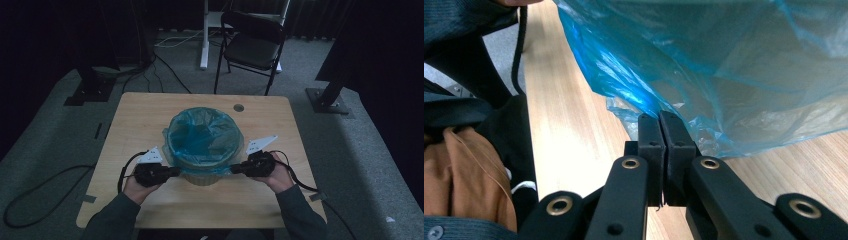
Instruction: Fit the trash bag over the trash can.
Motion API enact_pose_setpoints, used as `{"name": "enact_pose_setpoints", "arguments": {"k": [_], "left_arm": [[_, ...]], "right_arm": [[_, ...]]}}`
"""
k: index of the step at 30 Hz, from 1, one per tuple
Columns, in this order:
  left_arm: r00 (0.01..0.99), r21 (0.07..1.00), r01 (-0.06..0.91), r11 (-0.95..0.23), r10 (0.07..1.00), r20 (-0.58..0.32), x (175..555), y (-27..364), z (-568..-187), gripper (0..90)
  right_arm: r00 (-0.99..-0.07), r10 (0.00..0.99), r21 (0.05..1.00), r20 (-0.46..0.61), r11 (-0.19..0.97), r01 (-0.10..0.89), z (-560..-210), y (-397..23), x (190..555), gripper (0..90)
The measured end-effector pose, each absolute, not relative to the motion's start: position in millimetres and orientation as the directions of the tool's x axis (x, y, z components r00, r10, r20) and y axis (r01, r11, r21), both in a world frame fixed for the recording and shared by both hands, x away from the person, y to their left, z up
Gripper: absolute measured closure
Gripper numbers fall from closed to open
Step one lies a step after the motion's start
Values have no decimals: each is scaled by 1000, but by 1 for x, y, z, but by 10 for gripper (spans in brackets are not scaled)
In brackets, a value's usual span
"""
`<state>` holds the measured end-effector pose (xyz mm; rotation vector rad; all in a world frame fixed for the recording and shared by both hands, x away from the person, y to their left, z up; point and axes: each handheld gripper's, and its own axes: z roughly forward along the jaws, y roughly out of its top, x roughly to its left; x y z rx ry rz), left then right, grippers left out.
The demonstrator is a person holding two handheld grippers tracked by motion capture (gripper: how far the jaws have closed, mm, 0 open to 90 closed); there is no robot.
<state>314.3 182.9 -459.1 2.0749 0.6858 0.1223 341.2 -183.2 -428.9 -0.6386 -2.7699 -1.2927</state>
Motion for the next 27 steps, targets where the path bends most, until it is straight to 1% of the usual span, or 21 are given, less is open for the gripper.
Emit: {"name": "enact_pose_setpoints", "arguments": {"k": [6,8,11,12,13,16,19,24,27], "left_arm": [[832,792,446,-417,519,-196,318,185,-463,851],[832,800,449,-399,514,-211,317,186,-461,811],[837,812,439,-384,503,-215,314,188,-457,720],[840,819,434,-375,498,-216,312,191,-454,720],[840,824,431,-368,497,-218,311,192,-452,694],[841,838,423,-345,493,-223,306,198,-447,643],[842,849,419,-321,488,-231,300,205,-444,607],[833,869,398,-293,513,-208,297,215,-435,601],[825,886,383,-262,528,-200,301,220,-425,597]], "right_arm": [[-913,364,719,182,585,376,-431,-183,342,886],[-913,366,716,181,587,378,-431,-184,342,886],[-914,362,720,181,584,374,-429,-185,341,876],[-918,351,726,183,582,367,-426,-187,340,843],[-923,336,736,188,574,359,-421,-190,339,776],[-925,333,760,184,549,349,-410,-197,336,726],[-925,342,781,168,527,337,-400,-206,334,708],[-906,397,808,147,480,342,-388,-216,337,709],[-888,441,816,133,459,350,-385,-218,342,764]]}}
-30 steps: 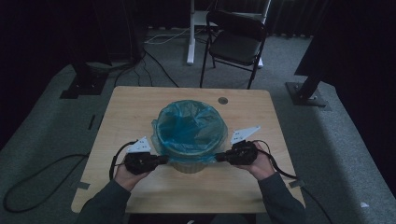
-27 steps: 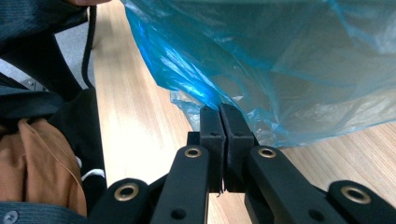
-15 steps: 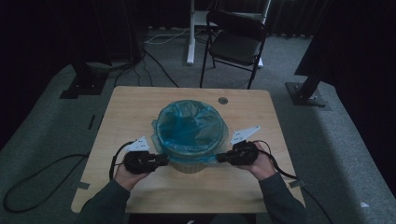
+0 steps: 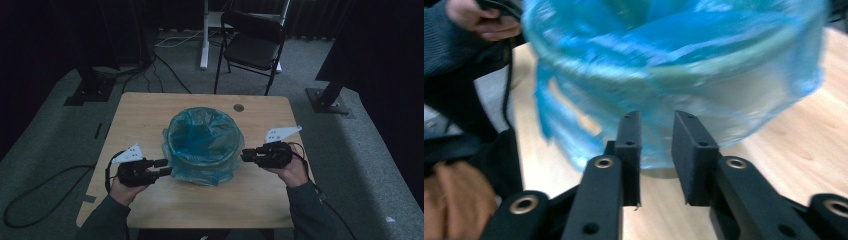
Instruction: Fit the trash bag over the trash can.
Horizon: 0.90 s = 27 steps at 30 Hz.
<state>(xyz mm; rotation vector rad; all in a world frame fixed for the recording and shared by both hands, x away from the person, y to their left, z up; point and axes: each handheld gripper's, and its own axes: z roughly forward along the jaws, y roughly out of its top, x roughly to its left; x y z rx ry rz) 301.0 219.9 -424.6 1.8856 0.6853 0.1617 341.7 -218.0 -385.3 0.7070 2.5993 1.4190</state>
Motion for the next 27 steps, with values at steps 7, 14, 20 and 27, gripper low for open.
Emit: {"name": "enact_pose_setpoints", "arguments": {"k": [7,14,20,27], "left_arm": [[800,910,344,-230,579,-156,313,223,-400,599],[781,914,347,-211,604,-157,331,221,-386,589],[789,912,342,-227,596,-148,342,213,-380,564],[806,904,338,-261,576,-136,351,202,-370,549]], "right_arm": [[-857,508,824,86,447,348,-378,-215,353,844],[-843,535,838,61,432,334,-369,-208,363,848],[-817,572,850,71,394,350,-367,-208,370,815],[-804,590,842,77,393,369,-371,-209,374,844]]}}
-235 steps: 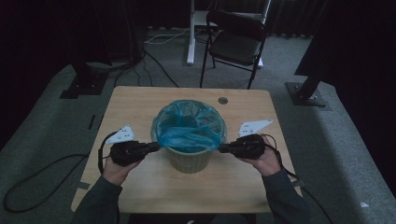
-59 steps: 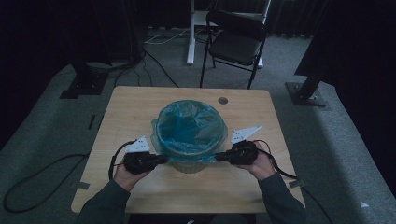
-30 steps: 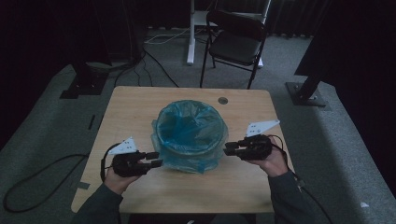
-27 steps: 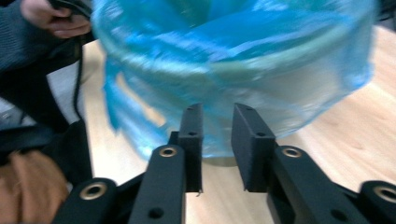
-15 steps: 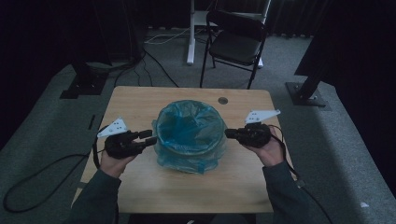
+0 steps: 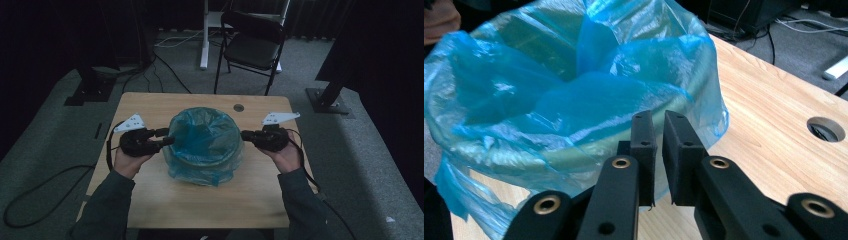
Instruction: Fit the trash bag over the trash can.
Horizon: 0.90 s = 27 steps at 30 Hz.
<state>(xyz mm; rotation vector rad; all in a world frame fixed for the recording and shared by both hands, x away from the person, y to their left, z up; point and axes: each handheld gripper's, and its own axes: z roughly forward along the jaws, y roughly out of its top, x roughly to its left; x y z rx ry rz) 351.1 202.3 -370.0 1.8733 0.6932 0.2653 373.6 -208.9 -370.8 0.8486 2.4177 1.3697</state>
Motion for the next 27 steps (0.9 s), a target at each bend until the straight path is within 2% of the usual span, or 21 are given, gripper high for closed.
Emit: {"name": "enact_pose_setpoints", "arguments": {"k": [4,27], "left_arm": [[823,896,325,-303,557,-110,356,192,-364,546],[841,893,294,-340,536,-73,380,165,-342,546]], "right_arm": [[-800,594,834,81,399,381,-376,-209,376,856],[-804,587,810,98,421,407,-393,-203,378,842]]}}
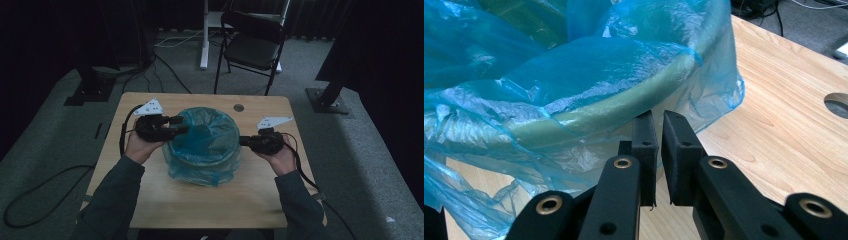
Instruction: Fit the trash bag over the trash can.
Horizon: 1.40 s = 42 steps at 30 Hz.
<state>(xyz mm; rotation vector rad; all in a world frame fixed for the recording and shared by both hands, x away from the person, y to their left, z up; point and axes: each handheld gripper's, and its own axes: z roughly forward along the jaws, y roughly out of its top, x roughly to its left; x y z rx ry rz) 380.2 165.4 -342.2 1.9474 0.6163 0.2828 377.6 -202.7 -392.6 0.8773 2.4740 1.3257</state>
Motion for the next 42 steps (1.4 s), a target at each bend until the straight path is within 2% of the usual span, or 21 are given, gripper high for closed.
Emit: {"name": "enact_pose_setpoints", "arguments": {"k": [23,42], "left_arm": [[858,863,299,-407,510,-57,399,151,-336,543],[860,858,292,-422,509,-42,411,133,-329,558]], "right_arm": [[-839,539,810,75,458,366,-393,-195,359,845],[-829,551,807,93,446,387,-401,-204,362,732]]}}
